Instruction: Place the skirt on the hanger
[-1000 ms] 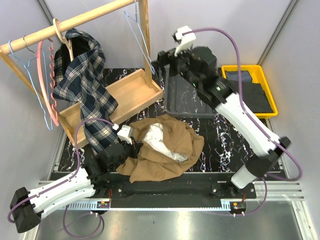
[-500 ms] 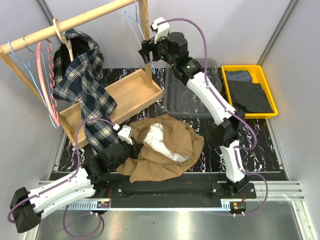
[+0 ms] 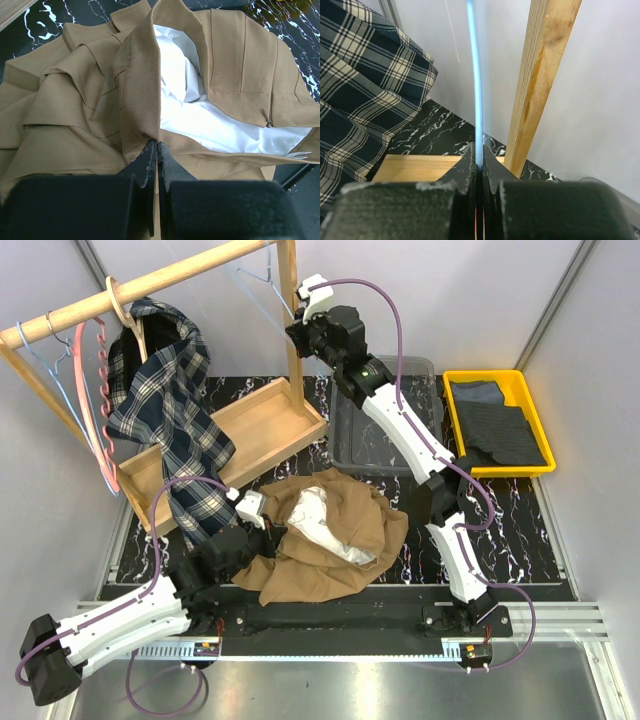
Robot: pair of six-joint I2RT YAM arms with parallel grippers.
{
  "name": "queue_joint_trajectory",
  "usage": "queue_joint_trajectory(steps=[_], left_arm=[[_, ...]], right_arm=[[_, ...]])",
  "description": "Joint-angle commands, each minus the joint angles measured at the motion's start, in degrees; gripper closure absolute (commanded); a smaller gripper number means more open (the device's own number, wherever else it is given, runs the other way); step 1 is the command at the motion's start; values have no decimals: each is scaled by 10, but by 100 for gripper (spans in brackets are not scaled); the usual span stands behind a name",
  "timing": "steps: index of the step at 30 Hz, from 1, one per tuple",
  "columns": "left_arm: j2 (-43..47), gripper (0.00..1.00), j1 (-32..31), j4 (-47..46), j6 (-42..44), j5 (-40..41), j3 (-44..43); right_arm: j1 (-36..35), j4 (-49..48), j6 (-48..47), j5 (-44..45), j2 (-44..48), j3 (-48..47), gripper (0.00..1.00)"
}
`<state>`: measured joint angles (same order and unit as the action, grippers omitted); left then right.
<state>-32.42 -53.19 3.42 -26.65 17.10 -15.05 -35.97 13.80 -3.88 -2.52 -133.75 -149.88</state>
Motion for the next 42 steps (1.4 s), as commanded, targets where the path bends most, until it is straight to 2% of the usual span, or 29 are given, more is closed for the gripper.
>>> queue_joint_trajectory(steps=[1,8,20,23,25,30,33,35,41,42], left_arm=[[2,100,0,-11,-7,-1,-19],[5,100,0,-5,-15,12,-19],[17,100,0,42,-27,73,-20],[20,100,0,65,-42,98,-21],[23,100,0,77,-52,107,-19],[29,100,0,78,-52,105,-9],[33,100,0,93,-50,92,-18],[33,100,0,115,-52,83,-34],[7,100,0,161,-93,63,-57],[-1,94,0,165,-101,62,-60]], right_arm=[[0,-27,-17,16,25,-24,100],[-4,-22,-39,16,90,-2,100],[-9,-54,-39,1,252,197,100],[-12,-22,-34,-7,303,247,100],[-15,-3,-30,-14,349,342,100],[-22,20,29,-29,560,623,100],[-24,53,74,-52,670,734,100],[-28,99,87,-77,727,774,100],[-56,194,121,-83,816,808,100],[-58,202,127,-85,826,815,100]])
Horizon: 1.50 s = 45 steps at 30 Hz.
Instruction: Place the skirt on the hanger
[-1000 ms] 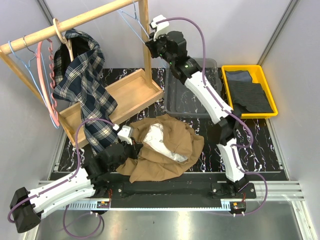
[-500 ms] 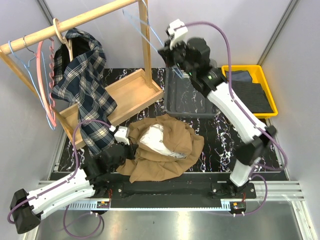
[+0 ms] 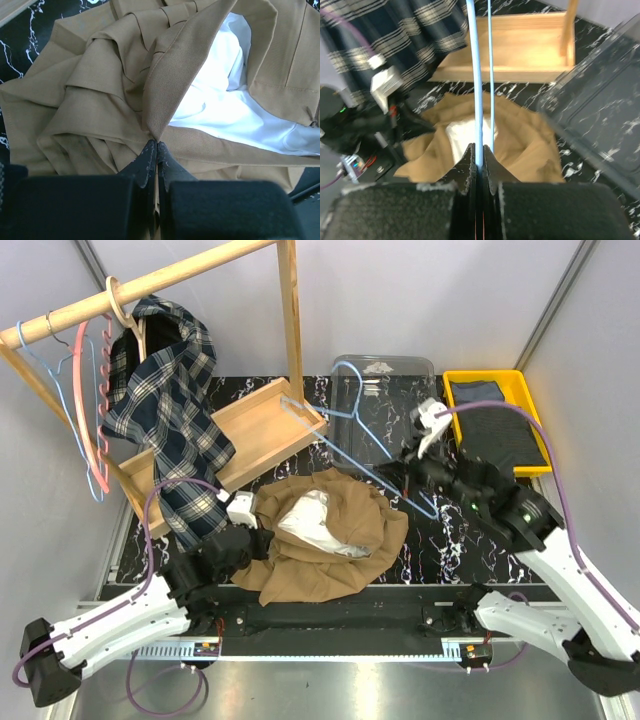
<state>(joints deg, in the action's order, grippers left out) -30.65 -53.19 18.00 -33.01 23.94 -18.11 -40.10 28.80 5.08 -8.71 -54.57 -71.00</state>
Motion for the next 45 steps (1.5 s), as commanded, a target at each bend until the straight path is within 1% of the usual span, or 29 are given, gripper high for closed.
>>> queue_joint_trajectory(steps=[1,3,5,6,7,8,9,12,16,20,22,23,25,27,32,35,41,45], left_arm=[[-24,94,0,20,-44,-5,-31],[-34,92,0,26,-55,2,-41],[-41,76,0,34,-57,14,-56],[-50,75,0,44,-55,19,-75],[-55,71,0,50,-50,22,-86],[-63,56,0,61,-48,28,-106],[-69,52,0,63,-44,27,-115],[-85,45,0,74,-33,25,-150],[-97,44,0,73,-7,-2,-191],[-115,45,-1,46,16,-65,-228],[-128,46,-3,28,25,-84,-234],[-146,46,-5,14,27,-97,-236],[-171,47,-12,0,23,-101,-236],[-214,47,-23,-16,16,-104,-236],[-319,50,-47,-16,-20,-67,-247],[-356,50,-57,-16,-46,-36,-246],[-395,49,-72,-39,-48,18,-248],[-403,49,-79,-42,-50,73,-248]], right_arm=[[-19,62,40,-28,49,31,100],[-24,92,50,-41,59,50,100],[-29,107,58,-51,74,78,100],[-33,108,71,-48,80,89,100],[-36,109,77,-45,92,113,100],[-36,109,89,-40,98,123,100],[-37,110,95,-37,111,132,100],[-38,113,112,-31,137,155,100],[-38,137,117,-17,159,156,100],[-38,147,121,-29,170,155,100],[-38,152,124,-25,177,155,100],[-38,155,126,-24,177,155,100],[-38,161,130,-12,181,153,100],[-38,164,136,-5,187,153,100],[-38,173,149,15,197,152,100],[-38,173,156,24,203,160,100],[-38,168,172,14,218,177,100],[-38,166,174,9,218,178,100]])
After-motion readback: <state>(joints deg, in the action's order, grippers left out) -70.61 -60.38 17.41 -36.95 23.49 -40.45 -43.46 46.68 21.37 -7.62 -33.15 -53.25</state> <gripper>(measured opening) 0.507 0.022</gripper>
